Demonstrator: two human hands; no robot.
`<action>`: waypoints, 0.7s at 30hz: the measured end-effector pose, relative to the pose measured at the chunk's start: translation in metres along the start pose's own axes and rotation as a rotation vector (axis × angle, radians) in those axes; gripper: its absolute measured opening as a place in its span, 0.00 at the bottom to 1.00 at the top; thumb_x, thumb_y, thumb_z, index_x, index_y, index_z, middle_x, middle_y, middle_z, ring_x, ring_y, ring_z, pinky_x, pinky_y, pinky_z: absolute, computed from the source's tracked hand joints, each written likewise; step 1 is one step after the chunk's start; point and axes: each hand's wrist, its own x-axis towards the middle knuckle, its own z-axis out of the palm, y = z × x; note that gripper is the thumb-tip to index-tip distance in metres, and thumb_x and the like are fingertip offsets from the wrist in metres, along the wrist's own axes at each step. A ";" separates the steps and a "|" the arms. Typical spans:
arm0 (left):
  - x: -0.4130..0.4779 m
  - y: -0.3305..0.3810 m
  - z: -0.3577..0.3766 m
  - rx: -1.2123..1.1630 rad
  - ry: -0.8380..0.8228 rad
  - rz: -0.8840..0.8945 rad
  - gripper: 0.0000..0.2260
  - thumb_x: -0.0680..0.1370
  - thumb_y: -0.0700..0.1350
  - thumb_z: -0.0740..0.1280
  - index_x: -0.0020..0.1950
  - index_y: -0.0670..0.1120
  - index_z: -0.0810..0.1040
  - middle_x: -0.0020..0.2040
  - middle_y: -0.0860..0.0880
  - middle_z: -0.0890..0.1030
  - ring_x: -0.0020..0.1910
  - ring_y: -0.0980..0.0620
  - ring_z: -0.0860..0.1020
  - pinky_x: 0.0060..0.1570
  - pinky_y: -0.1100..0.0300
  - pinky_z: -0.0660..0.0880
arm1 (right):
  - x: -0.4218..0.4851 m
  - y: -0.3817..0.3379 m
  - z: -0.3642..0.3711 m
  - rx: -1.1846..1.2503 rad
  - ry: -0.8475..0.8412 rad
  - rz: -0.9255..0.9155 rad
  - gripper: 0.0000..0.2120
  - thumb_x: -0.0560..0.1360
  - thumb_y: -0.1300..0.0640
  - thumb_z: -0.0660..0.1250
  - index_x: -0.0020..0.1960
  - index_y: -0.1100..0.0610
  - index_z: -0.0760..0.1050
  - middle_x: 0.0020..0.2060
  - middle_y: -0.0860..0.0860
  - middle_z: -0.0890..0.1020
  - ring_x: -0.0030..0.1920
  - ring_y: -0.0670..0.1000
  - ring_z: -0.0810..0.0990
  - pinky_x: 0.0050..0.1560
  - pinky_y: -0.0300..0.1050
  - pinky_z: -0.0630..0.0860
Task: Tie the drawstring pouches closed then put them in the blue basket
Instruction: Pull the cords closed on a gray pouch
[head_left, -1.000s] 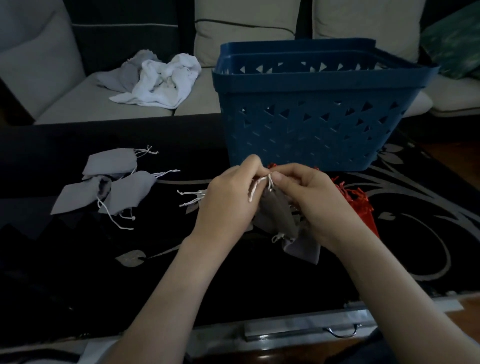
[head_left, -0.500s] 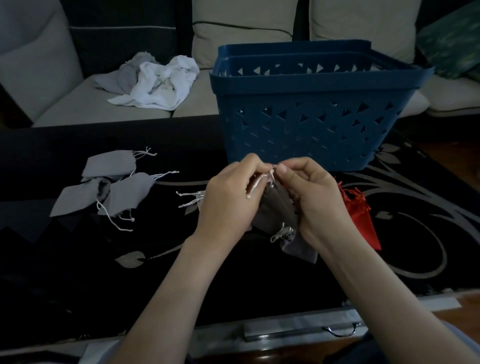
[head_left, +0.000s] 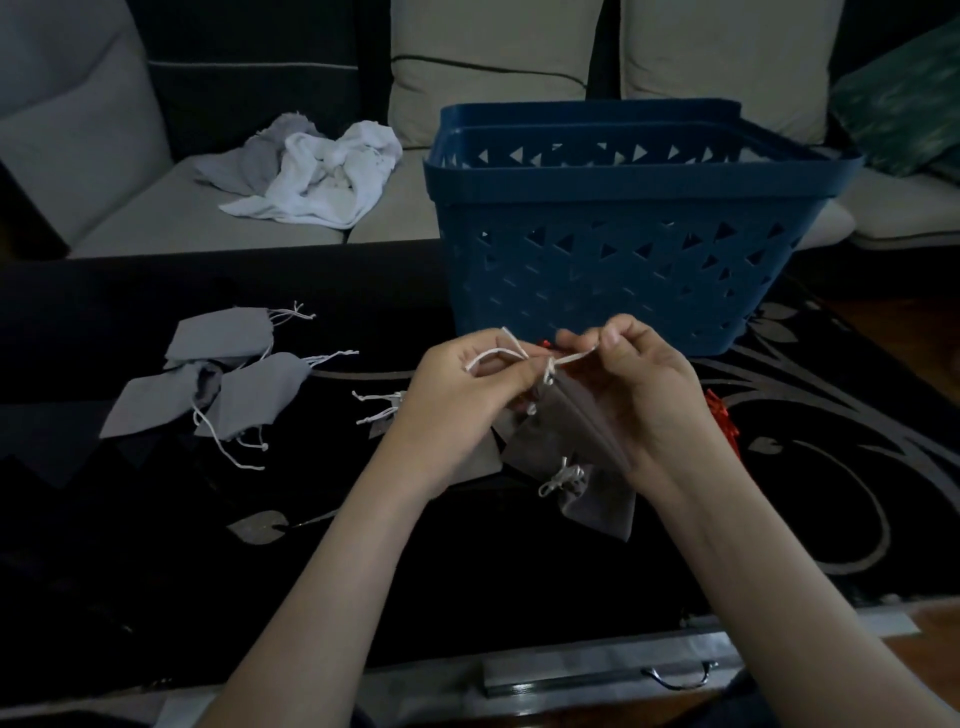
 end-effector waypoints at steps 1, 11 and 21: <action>0.001 0.000 -0.001 -0.028 0.004 -0.018 0.02 0.74 0.34 0.69 0.43 0.36 0.80 0.33 0.50 0.81 0.31 0.60 0.77 0.33 0.69 0.71 | 0.001 -0.002 -0.001 0.036 0.023 0.012 0.11 0.80 0.67 0.53 0.41 0.58 0.66 0.30 0.52 0.77 0.37 0.50 0.82 0.45 0.48 0.80; -0.001 0.002 -0.016 0.184 0.029 -0.110 0.09 0.77 0.42 0.67 0.38 0.42 0.79 0.29 0.49 0.80 0.23 0.60 0.68 0.24 0.70 0.64 | 0.011 -0.008 0.001 -0.089 0.029 0.000 0.09 0.80 0.69 0.51 0.51 0.58 0.67 0.29 0.51 0.71 0.23 0.45 0.61 0.25 0.37 0.66; -0.005 0.010 -0.017 -0.074 0.011 -0.151 0.06 0.79 0.39 0.62 0.44 0.41 0.77 0.33 0.48 0.82 0.19 0.60 0.61 0.17 0.70 0.55 | -0.005 0.015 0.001 -0.781 -0.298 0.134 0.05 0.76 0.66 0.64 0.44 0.59 0.75 0.31 0.50 0.76 0.26 0.41 0.70 0.29 0.33 0.65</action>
